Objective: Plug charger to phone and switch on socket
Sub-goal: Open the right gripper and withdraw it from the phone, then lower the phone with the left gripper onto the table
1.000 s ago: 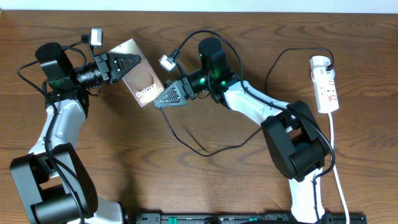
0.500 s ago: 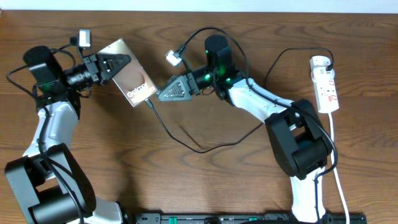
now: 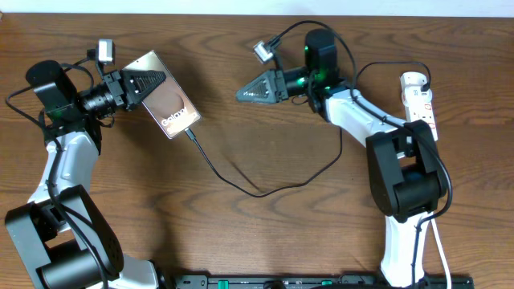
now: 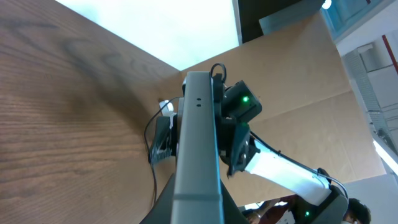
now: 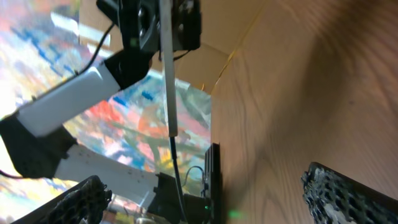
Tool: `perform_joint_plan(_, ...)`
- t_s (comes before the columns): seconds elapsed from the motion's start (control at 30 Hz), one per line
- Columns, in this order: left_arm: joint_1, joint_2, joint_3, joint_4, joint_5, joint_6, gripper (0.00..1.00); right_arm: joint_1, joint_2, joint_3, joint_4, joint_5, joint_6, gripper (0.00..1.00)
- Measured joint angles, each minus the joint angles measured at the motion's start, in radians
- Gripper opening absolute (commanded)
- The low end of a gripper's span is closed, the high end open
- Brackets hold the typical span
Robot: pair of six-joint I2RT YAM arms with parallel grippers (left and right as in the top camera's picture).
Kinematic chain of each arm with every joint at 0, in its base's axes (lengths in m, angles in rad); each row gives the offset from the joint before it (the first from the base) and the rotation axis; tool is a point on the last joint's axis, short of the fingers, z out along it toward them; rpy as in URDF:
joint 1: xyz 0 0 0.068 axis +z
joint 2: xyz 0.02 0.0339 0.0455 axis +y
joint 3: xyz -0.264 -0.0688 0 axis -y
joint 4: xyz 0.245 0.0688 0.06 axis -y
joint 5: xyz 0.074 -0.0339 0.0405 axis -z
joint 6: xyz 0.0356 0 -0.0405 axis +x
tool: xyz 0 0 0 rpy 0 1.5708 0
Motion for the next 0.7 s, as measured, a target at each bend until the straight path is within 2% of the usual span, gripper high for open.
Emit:
perform_joint_plan(0.53, 0.000, 0.000, 0.000, 0.000, -0.003, -0.026, 0.07, -0.033, 0.000, 0.000, -0.023, 0.031, 0.044, 0.99)
perform_joint_plan(0.7, 0.000, 0.000, 0.000, -0.057, -0.052, -0.046, 0.07, -0.033, 0.000, 0.000, -0.023, 0.034, 0.044, 0.99)
